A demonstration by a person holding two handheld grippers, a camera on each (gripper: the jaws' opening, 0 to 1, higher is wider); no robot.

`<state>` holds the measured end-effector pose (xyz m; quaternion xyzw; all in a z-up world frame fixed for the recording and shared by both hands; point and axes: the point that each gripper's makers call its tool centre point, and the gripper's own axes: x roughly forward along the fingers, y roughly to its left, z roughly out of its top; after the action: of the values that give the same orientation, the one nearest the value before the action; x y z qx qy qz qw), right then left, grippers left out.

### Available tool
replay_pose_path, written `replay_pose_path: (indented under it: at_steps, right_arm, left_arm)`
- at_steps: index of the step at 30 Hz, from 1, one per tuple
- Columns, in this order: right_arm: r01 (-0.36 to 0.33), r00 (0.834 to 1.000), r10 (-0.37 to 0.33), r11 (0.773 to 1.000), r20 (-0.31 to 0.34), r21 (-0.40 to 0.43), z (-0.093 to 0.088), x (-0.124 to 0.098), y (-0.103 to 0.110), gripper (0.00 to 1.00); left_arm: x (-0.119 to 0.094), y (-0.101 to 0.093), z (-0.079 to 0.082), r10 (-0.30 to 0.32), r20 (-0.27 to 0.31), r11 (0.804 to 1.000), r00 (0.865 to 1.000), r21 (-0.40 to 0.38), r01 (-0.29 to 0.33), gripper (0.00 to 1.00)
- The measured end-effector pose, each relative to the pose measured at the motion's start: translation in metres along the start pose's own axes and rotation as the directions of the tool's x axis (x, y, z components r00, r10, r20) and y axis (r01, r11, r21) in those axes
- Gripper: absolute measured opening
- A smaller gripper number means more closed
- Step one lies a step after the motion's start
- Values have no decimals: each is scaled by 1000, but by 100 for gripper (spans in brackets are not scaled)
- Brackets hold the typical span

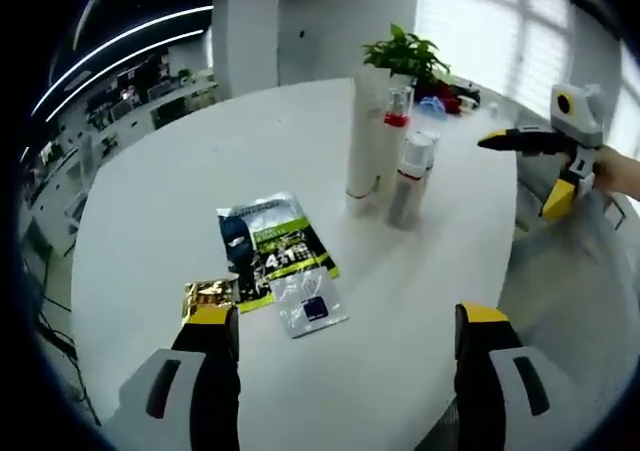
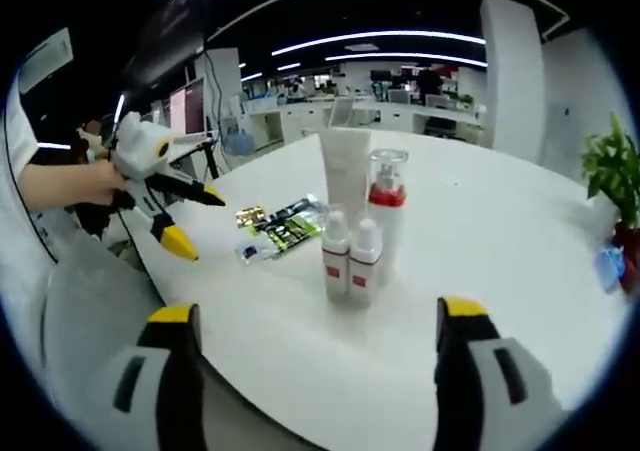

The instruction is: Arrange the skincare products in the storage area until every visible bottle or jar stands upright without overlapping.

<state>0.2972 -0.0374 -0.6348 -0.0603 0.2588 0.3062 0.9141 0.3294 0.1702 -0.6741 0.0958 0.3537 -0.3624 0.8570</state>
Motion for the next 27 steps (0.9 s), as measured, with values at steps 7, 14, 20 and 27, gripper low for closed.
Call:
replay_pose_path:
  at_steps: [7,14,20,27]
  right_arm:
    - [-9,1000,9,1000,-3,-2,-2,-3,5,99]
    - [-8,1000,8,1000,4,0,0,-6,6,99]
    - [-5,1000,5,1000,11,-1,2,-8,6,99]
    - [-7,1000,6,1000,27,22,4,-10,7,99]
  left_arm:
    - [-20,7,-7,48,22,996,999,-73,-47,91]
    - [-35,8,-12,76,38,991,996,-110,-71,94]
    - [-42,9,-19,94,37,989,995,-115,-89,96]
    - [-46,11,-23,102,33,988,994,-123,-98,96]
